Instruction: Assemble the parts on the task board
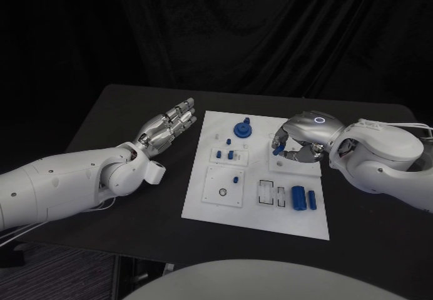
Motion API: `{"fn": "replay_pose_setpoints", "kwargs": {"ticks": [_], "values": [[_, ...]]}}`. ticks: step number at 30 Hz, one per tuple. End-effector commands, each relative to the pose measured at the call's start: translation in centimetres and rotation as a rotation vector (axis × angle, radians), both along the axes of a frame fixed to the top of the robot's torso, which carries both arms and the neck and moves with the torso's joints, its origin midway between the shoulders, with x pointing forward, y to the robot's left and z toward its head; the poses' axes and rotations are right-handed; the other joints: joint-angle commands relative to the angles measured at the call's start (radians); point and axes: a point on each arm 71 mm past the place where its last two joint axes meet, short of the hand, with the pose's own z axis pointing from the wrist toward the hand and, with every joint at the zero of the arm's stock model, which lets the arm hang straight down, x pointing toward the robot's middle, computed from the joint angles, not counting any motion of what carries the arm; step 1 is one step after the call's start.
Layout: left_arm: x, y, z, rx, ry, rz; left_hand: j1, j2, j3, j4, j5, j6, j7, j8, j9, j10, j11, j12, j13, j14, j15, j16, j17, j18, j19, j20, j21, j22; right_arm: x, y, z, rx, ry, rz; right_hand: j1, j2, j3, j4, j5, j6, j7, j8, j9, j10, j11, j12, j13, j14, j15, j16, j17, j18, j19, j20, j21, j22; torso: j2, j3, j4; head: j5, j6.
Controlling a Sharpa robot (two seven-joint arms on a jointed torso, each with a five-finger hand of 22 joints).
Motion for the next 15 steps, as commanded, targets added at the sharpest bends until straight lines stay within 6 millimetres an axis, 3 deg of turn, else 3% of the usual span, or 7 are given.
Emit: {"fn": "replay_pose_setpoints", "kwargs": {"ticks": [1, 10, 15], "values": [[-0.1, -0.1, 0.3, -0.035, -0.040, -0.007, 0.011, 0.002, 0.007, -0.001, 0.005, 0.001, 0.006, 0.005, 0.002, 0.002, 0.006, -0.007, -0.001, 0.001, 0.008, -0.004, -0.002, 0.006, -0.001, 0.006, -0.004, 0.001, -0.5, 1.1, 0.3, -0.012, 0.039, 0.001, -0.002, 0.012, 0.001, -0.007, -0.007, 0.007, 0.001, 0.005, 0.053, 0.008, 0.000, -0.007, 0.001, 0.004, -0.007, -0.005, -0.001, -0.014, -0.003, -0.006, -0.002, 0.168, 0.000, -0.0004, 0.0004, 0.001, 0.000], [0.0, -0.4, 0.3, -0.038, -0.040, -0.013, 0.012, 0.003, 0.008, -0.001, 0.007, 0.001, 0.007, 0.005, 0.002, 0.002, 0.006, -0.007, -0.001, 0.001, 0.008, -0.004, -0.002, 0.006, -0.001, 0.006, -0.004, 0.001, -2.4, 6.8, 0.1, -0.017, 0.084, 0.163, 0.001, 0.015, 0.001, -0.012, -0.013, 0.015, -0.002, 0.009, 0.061, 0.019, -0.004, -0.012, 0.003, 0.003, -0.010, -0.008, -0.006, -0.013, -0.005, -0.008, -0.009, 0.166, -0.001, -0.0017, -0.0022, 0.016, 0.000], [0.0, -0.4, 0.3, -0.038, -0.041, -0.013, 0.012, 0.003, 0.008, 0.000, 0.007, 0.002, 0.007, 0.005, 0.002, 0.002, 0.006, -0.007, -0.001, 0.001, 0.008, -0.004, -0.002, 0.006, -0.001, 0.006, -0.004, 0.001, -3.4, 10.2, -0.6, -0.017, 0.065, 0.274, 0.010, 0.013, 0.004, -0.022, -0.005, 0.009, 0.000, 0.003, 0.065, 0.019, -0.003, -0.022, 0.003, 0.007, -0.011, -0.003, 0.008, -0.009, -0.010, -0.010, -0.026, 0.162, 0.001, -0.0011, 0.0024, 0.016, 0.000]]}}
